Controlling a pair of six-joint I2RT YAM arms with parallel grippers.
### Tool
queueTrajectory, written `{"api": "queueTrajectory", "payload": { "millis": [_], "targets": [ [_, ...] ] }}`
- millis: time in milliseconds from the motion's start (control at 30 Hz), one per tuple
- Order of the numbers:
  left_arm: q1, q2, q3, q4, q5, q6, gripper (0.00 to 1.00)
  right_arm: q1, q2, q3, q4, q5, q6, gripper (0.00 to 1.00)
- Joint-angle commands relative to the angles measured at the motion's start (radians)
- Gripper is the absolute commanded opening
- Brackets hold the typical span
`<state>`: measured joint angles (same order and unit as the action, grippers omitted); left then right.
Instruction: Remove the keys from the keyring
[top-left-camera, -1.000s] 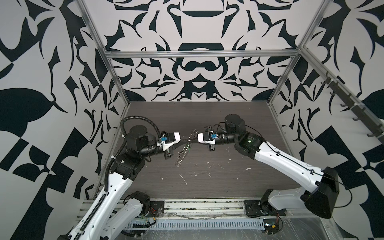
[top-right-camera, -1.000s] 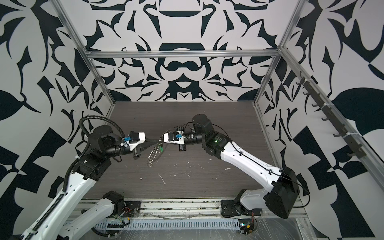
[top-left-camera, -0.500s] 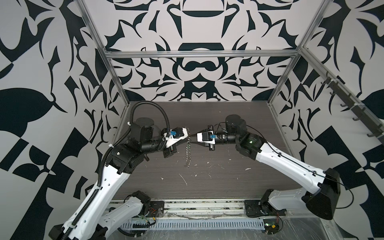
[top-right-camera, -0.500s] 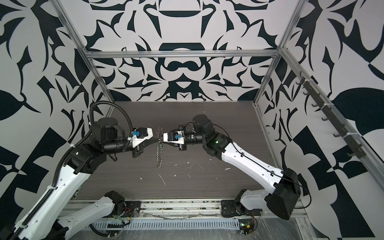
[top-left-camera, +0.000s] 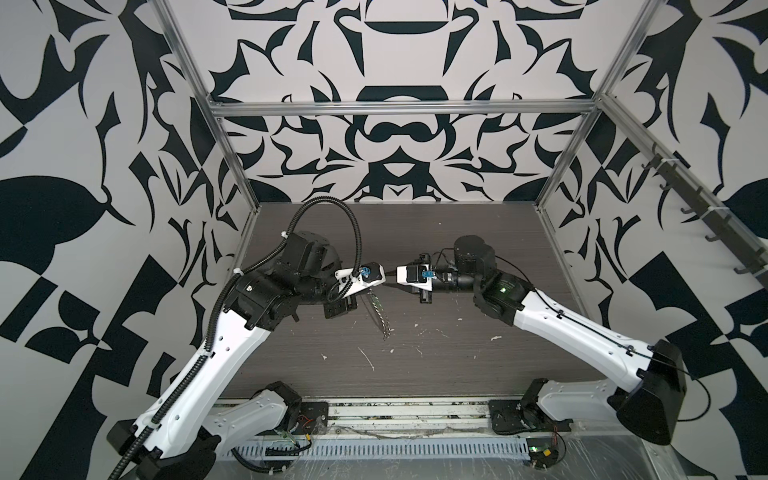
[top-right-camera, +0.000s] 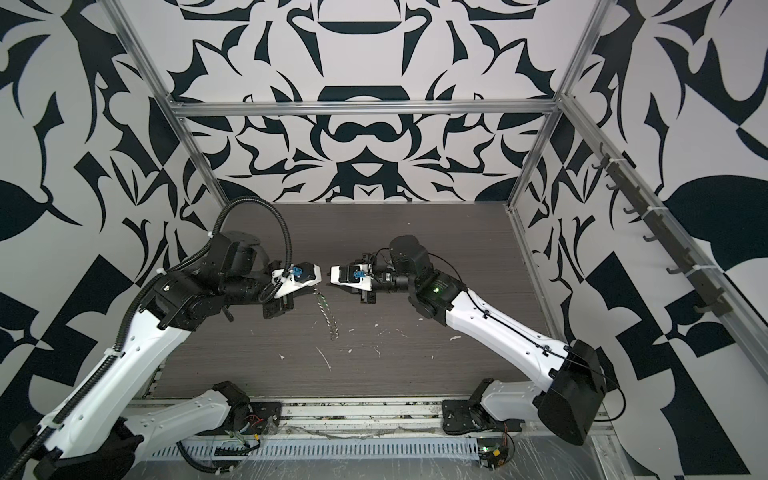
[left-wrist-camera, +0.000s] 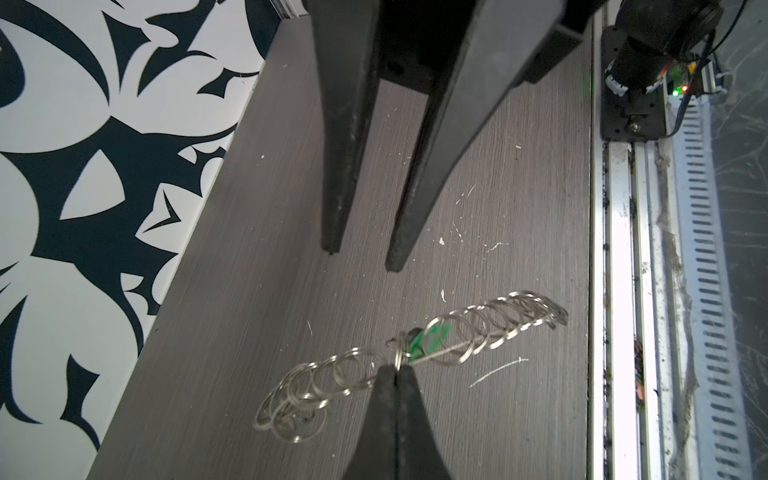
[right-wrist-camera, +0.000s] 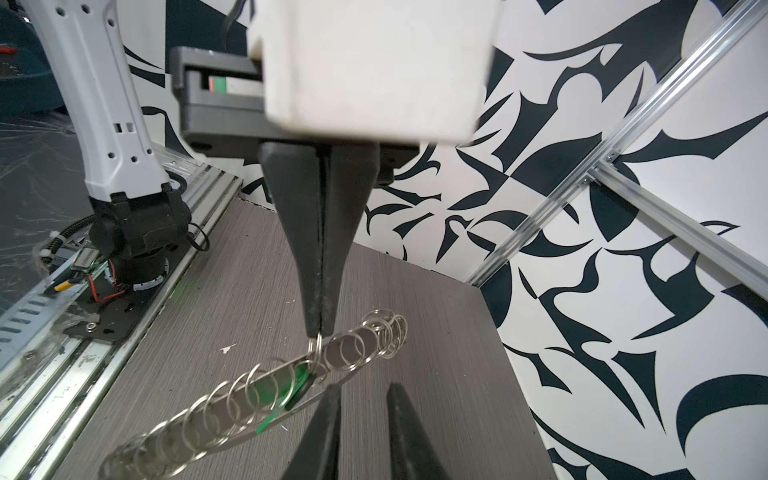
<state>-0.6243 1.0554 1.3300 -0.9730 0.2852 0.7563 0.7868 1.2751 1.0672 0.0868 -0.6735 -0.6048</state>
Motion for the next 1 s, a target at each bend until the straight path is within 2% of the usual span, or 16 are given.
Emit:
{"api": "queueTrajectory", "payload": {
  "millis": [0,200,400,667,800,867,967],
  "targets": [
    [-0.011,-0.007,0.019,-0.039,-0.012,0.031,0.0,0.001,-0.003,-0.007,0.069,-0.047,0.041,0.21],
    [-0.014,-0.012,0.009,-0.013,-0.011,0.027,0.0,0.015,0.033,-0.007,0.095,-0.082,0.062,0.2],
    [-0.015,-0.015,-0.001,0.004,-0.011,0.029,0.0,0.023,0.061,-0.017,0.156,-0.129,0.142,0.22],
    [-0.017,-0.023,-0.014,0.024,0.0,0.027,0.0,0.037,0.102,0.001,0.151,-0.134,0.152,0.22],
    [-0.018,-0.031,-0.017,0.025,0.003,0.028,0.0,0.037,0.112,0.015,0.148,-0.131,0.152,0.15],
    [-0.018,-0.035,-0.02,0.028,0.009,0.028,0.0,0.037,0.117,0.023,0.144,-0.135,0.152,0.0],
    [-0.018,-0.051,-0.03,0.05,0.026,0.014,0.0,0.038,0.114,0.026,0.141,-0.134,0.146,0.0]
  ]
}}
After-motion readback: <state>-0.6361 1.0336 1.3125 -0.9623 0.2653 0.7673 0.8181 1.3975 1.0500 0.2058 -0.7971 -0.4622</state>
